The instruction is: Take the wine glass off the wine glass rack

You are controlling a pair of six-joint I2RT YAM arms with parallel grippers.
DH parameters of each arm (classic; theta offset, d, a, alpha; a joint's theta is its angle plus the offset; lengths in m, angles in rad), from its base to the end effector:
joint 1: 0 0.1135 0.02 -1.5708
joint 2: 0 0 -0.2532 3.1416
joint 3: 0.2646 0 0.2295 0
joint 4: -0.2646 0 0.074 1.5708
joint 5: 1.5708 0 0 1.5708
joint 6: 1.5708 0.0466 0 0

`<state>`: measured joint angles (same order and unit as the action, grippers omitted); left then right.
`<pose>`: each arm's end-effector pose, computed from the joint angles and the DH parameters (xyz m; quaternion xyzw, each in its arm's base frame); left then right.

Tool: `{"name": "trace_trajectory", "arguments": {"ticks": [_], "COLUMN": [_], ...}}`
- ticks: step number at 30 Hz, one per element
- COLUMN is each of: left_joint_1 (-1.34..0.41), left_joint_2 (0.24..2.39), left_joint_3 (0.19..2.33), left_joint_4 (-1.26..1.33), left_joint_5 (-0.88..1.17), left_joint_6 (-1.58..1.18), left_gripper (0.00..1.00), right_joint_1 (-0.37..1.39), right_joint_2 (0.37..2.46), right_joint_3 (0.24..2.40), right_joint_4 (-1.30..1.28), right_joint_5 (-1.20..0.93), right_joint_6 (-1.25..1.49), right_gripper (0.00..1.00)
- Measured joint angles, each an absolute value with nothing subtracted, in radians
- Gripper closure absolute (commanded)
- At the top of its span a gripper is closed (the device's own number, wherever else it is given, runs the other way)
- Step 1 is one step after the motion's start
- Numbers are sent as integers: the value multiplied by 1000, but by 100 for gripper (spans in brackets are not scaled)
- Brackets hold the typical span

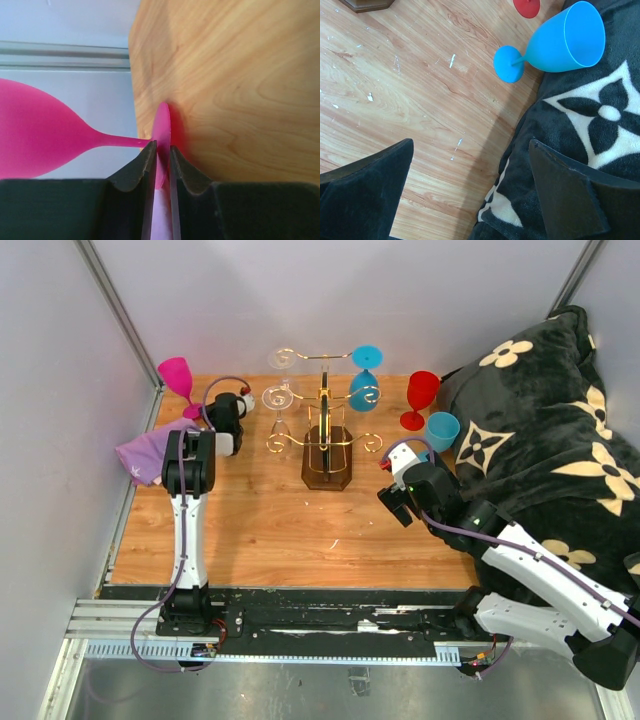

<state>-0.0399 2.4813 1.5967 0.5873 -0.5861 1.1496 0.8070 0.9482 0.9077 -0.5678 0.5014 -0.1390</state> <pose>0.5153 0.0052 0.1024 0.2890 0.7338 0.4973 0.3615 0.1478 0.1220 0.3046 -0.2890 0.8167 -0.0608 0.4957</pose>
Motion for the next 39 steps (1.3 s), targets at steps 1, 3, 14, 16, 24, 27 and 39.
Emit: {"name": "trace_trajectory", "arguments": {"ticks": [1, 3, 14, 16, 24, 27, 39], "left_joint_1": [-40, -40, -43, -46, -79, -87, -83], "left_joint_2": [2487, 2497, 2492, 2487, 2475, 2475, 2475], "left_joint_3": [1591, 1591, 1571, 1555, 1506, 1503, 1512], "left_joint_4": [594, 605, 764, 784, 847, 844, 785], "left_joint_5": [-586, -585, -600, -600, -605, -604, -612], "left_joint_6": [1163, 1178, 1238, 1242, 1288, 1284, 1236], "left_gripper": [64, 47, 20, 19, 23, 46, 33], "right_joint_1": [807, 807, 807, 807, 807, 807, 807], "right_joint_2": [948, 948, 946, 943, 908, 901, 894], "right_joint_3": [907, 906, 904, 904, 889, 884, 871], "right_joint_4": [-566, -564, -559, -558, -556, -554, -545], "right_joint_5": [500, 498, 496, 496, 490, 489, 486], "right_joint_6": [-139, -140, -145, -146, -147, -147, -157], "right_gripper": [2, 2, 2, 2, 2, 2, 2]}}
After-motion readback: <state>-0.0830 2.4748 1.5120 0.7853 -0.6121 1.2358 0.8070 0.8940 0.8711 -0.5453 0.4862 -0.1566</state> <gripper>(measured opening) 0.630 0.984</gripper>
